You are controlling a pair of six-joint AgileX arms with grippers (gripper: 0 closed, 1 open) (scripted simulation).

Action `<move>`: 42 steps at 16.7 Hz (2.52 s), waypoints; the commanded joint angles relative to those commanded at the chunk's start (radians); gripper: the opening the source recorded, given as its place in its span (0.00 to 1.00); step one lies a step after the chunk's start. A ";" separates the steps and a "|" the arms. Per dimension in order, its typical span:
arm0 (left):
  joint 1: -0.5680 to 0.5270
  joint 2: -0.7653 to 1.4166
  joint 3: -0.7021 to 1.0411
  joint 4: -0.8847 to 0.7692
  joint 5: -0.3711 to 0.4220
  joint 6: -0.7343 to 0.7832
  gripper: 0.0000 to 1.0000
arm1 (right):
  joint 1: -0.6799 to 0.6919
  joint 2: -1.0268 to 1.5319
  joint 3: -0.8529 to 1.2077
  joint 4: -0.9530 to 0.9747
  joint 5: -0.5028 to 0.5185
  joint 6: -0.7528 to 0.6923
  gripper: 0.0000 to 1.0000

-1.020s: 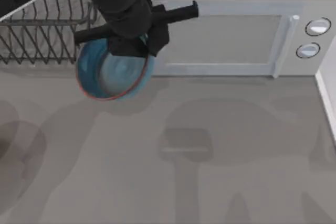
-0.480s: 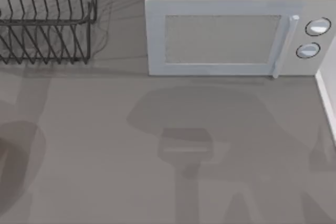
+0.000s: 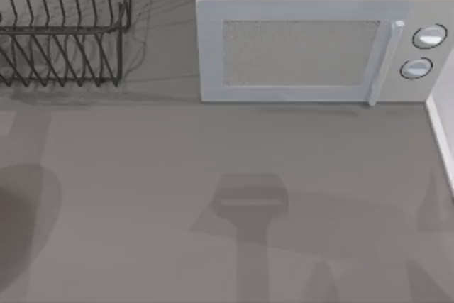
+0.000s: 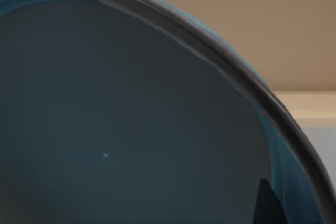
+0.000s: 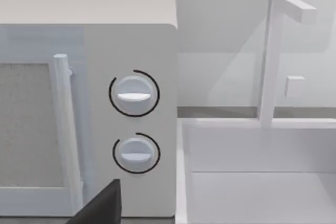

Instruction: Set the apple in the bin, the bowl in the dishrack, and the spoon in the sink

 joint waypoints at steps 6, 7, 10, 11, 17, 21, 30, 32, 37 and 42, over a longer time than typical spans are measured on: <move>-0.004 0.016 0.004 0.010 -0.004 0.001 0.00 | 0.000 0.000 0.000 0.000 0.000 0.000 1.00; -0.006 0.037 0.003 0.031 -0.006 0.002 0.00 | 0.000 0.000 0.000 0.000 0.000 0.000 1.00; -0.017 0.160 -0.009 0.157 -0.016 0.005 0.00 | 0.000 0.000 0.000 0.000 0.000 0.000 1.00; -0.023 0.214 -0.015 0.217 -0.020 0.005 0.00 | 0.000 0.000 0.000 0.000 0.000 0.000 1.00; -0.064 0.557 -0.082 0.632 -0.058 0.005 0.00 | 0.000 0.000 0.000 0.000 0.000 0.000 1.00; -0.095 0.754 -0.142 0.914 -0.083 0.003 0.00 | 0.000 0.000 0.000 0.000 0.000 0.000 1.00; -0.114 0.865 -0.190 1.056 -0.101 0.003 0.00 | 0.000 0.000 0.000 0.000 0.000 0.000 1.00; -0.114 0.865 -0.190 1.056 -0.101 0.003 0.15 | 0.000 0.000 0.000 0.000 0.000 0.000 1.00; -0.114 0.865 -0.190 1.056 -0.101 0.003 0.53 | 0.000 0.000 0.000 0.000 0.000 0.000 1.00; -0.114 0.865 -0.190 1.056 -0.101 0.003 0.90 | 0.000 0.000 0.000 0.000 0.000 0.000 1.00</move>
